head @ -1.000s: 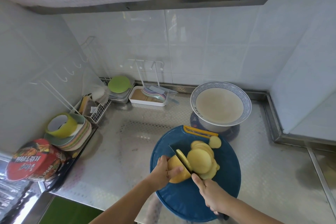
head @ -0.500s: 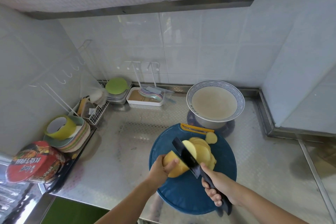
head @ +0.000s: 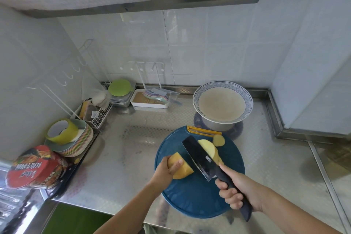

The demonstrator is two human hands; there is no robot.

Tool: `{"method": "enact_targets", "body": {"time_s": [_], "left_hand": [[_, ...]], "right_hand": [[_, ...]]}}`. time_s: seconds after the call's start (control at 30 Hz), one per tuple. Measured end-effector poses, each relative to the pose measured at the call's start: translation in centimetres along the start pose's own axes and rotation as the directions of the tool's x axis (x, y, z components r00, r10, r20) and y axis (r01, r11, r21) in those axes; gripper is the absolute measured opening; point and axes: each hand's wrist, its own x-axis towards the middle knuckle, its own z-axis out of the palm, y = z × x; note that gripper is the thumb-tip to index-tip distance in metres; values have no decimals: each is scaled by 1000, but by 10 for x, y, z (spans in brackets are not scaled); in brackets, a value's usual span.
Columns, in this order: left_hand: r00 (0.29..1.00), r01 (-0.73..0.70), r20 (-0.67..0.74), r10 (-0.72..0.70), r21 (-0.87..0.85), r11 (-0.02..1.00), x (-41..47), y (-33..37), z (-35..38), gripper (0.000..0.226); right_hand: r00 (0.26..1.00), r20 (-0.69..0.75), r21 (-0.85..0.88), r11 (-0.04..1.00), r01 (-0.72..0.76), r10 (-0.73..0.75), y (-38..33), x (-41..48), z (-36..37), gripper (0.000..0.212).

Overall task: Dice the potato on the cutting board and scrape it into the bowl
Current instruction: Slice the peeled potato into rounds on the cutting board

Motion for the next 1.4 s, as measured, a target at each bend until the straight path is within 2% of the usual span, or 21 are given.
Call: {"method": "enact_targets", "body": {"time_s": [0.07,0.13,0.2,0.33,0.47,0.53,0.57,0.6,0.63,0.7,0.77,0.83,1.0,1.17,1.23,1.3,1.4], "left_hand": [[1000,16,6,-16,10,1000,-1,0,1,80],[1000,19,15,-19,32,999,-2,1,1,76],[999,26,25,-27,62,998,-1,0,1,75],[999,37,1,-37,31,999,-2,4,3,88],[997,74,-18,-73,56,996,-3,11,7,75],[994,12,-105,7,175,984,-3,10,8,73],[982,-78,-147,119,257,963,-5,10,8,70],[951,-206,-151,269,338,918,-7,11,8,64],[907,-335,-97,409,420,843,-11,14,7,57],[819,-515,120,561,583,628,-13,20,6,42],[784,-564,309,539,717,410,-14,29,8,34],[797,-557,394,458,771,307,-13,37,11,35],[841,-527,428,332,789,317,-8,50,12,48],[861,-481,376,341,819,313,-5,45,11,58],[892,-403,257,373,826,395,-7,43,12,68],[917,-298,78,392,786,541,-10,39,13,77],[938,-143,-141,316,674,725,-14,30,11,87]], "right_hand": [[999,39,68,997,-28,25,1,0,-10,60],[999,45,65,997,-35,32,4,3,-19,62],[1000,9,-9,1000,-13,14,8,6,-22,63],[996,-84,-213,977,19,-38,12,13,-13,63],[989,-140,-307,952,7,-52,14,15,-3,63],[985,-165,-312,950,4,-59,13,14,-1,60],[984,-169,-322,947,5,-63,13,14,0,59],[983,-170,-332,943,7,-67,13,14,1,59],[983,-168,-340,941,11,-73,13,14,2,58],[982,-166,-355,935,23,-87,13,13,3,58],[981,-167,-377,926,29,-99,13,12,5,57],[979,-166,-413,910,43,-122,12,10,9,55],[962,-164,-552,829,93,-218,12,7,11,53],[956,-127,-638,760,125,-264,13,-2,6,49],[954,-131,-637,760,127,-270,14,-4,4,51],[954,-150,-598,792,123,-261,15,-6,3,54],[955,-162,-536,835,128,-250,14,-8,5,57]]}}
